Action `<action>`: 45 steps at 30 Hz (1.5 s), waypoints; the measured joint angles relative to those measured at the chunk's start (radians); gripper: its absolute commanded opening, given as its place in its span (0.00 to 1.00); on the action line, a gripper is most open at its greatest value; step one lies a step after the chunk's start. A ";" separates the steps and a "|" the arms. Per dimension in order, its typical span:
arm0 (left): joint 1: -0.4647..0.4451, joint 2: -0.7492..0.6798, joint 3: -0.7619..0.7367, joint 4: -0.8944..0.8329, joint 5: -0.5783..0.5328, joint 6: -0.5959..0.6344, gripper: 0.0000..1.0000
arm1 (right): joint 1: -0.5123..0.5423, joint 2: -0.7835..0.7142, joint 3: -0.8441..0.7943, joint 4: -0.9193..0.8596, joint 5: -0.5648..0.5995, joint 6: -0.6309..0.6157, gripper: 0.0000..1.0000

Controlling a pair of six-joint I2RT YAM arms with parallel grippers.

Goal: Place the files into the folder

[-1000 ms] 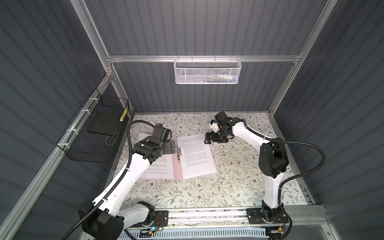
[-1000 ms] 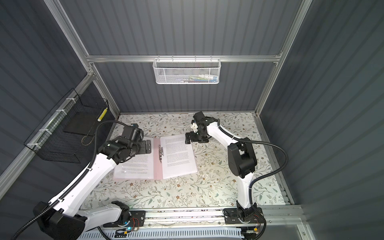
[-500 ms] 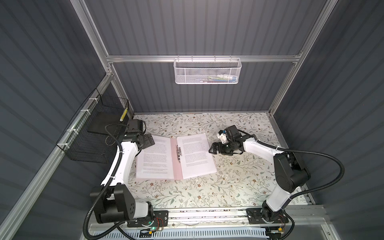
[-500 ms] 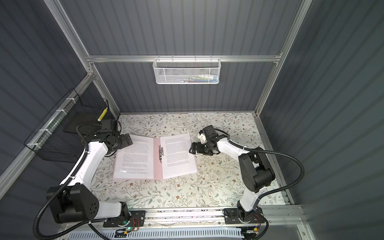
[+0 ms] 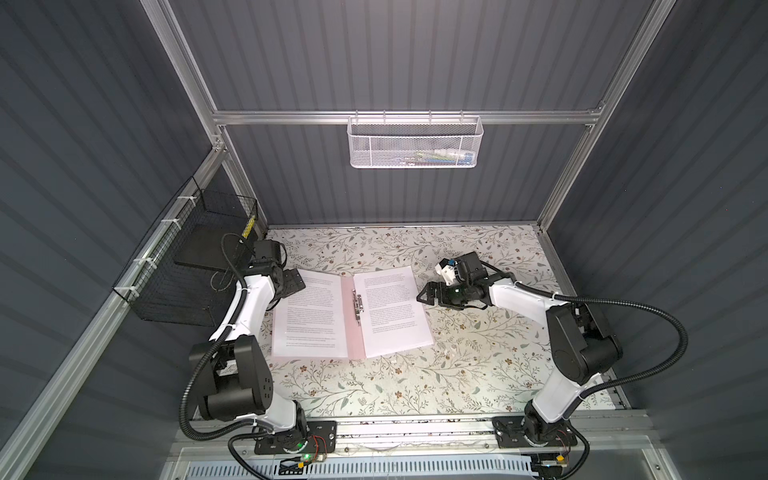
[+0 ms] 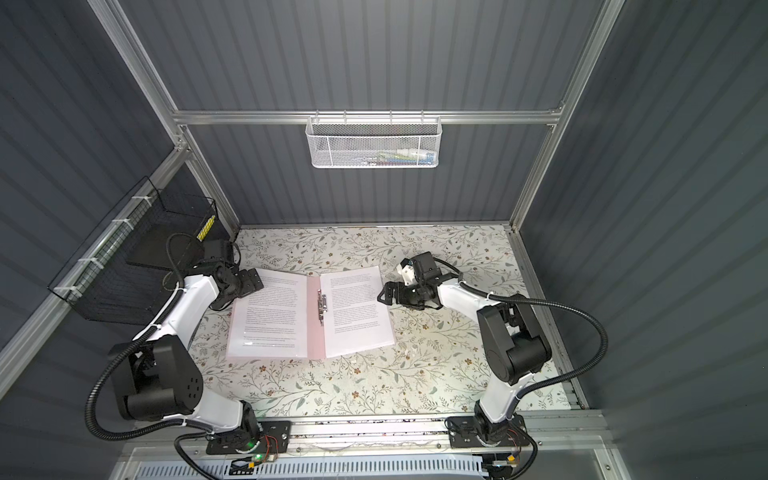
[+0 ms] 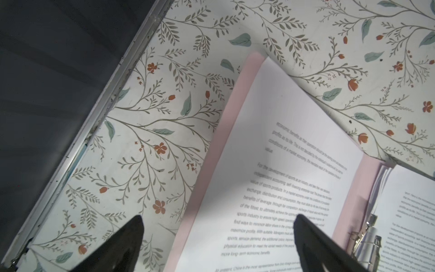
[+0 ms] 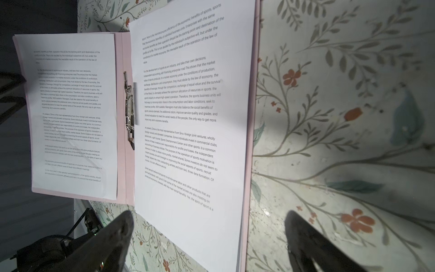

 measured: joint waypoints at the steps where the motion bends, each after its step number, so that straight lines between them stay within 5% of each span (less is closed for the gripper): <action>1: 0.001 0.010 -0.005 0.007 0.016 0.000 1.00 | -0.003 0.001 0.000 0.005 -0.003 0.004 0.99; 18: -0.016 0.029 -0.101 0.048 0.233 0.010 1.00 | -0.078 -0.004 -0.128 0.154 0.014 0.123 0.99; 32: -0.246 0.097 -0.066 0.126 0.349 -0.032 1.00 | -0.161 -0.312 -0.254 0.142 0.227 0.150 0.99; 45: -0.399 0.261 0.071 0.150 0.439 -0.035 1.00 | -0.123 -0.334 -0.260 0.127 0.187 0.103 0.99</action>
